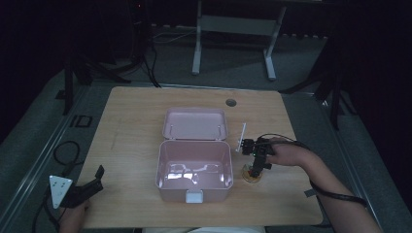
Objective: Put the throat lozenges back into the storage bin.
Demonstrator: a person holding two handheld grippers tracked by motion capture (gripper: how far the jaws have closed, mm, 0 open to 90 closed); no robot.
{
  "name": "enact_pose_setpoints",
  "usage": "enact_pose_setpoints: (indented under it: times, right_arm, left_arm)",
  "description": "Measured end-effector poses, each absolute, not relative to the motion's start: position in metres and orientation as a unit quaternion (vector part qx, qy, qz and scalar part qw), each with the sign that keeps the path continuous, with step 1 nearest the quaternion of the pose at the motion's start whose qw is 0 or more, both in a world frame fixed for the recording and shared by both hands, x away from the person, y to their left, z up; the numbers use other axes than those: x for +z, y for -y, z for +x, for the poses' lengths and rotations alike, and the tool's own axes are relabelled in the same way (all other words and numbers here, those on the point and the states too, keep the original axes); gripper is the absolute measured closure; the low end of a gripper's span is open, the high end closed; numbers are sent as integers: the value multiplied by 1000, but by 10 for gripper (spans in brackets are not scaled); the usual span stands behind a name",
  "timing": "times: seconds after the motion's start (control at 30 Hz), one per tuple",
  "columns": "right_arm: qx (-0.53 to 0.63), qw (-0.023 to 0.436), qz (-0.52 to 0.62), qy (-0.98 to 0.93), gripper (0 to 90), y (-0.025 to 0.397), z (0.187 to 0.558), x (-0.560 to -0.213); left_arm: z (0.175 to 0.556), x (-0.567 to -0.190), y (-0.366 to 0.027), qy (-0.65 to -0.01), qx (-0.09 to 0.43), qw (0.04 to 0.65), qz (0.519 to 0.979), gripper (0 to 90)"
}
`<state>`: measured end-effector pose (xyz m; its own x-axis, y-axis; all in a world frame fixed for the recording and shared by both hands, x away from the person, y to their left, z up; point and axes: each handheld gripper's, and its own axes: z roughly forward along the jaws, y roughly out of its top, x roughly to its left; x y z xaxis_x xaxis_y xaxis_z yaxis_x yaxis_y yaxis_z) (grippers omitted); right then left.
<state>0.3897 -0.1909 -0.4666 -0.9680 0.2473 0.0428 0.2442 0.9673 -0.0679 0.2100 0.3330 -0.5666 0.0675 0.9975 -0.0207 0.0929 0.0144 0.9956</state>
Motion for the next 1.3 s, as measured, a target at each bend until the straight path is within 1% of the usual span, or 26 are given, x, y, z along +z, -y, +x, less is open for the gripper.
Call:
enact_pose_setpoints:
  times: [0.23,0.4,0.5,0.57,0.67,0.87,1.07,1.13,1.17,1.23,1.27,1.3]
  right_arm:
    - [44,18,-110,993,131,190,390,-493]
    - [48,20,-110,993,136,190,392,-505]
    - [52,25,-113,992,150,190,392,-514]
    - [60,25,-108,992,192,190,391,-518]
    - [60,24,-105,992,194,190,389,-521]
    - [72,25,-98,992,199,191,389,-520]
    - [76,39,-104,991,200,192,387,-508]
    - [80,40,-104,991,200,192,384,-497]
    - [80,40,-104,991,200,192,384,-497]
    - [74,41,-107,991,200,193,383,-477]
    - [74,41,-107,991,200,193,383,-477]
    - [71,39,-110,991,200,195,383,-464]
  left_arm:
    - [210,-567,-333,-509,454,498,535,24]
    - [210,-567,-333,-509,454,498,536,24]
    - [210,-567,-333,-509,454,498,536,24]
    - [210,-567,-333,-509,454,498,536,24]
    - [210,-567,-333,-509,454,498,536,24]
    - [210,-567,-333,-510,454,497,536,24]
    - [210,-567,-333,-510,454,497,536,24]
    - [210,-567,-333,-510,454,497,535,24]
    - [210,-567,-333,-510,454,497,535,24]
    - [210,-567,-333,-510,453,498,535,24]
    - [210,-567,-333,-510,453,498,535,24]
    - [210,-567,-333,-510,453,498,535,24]
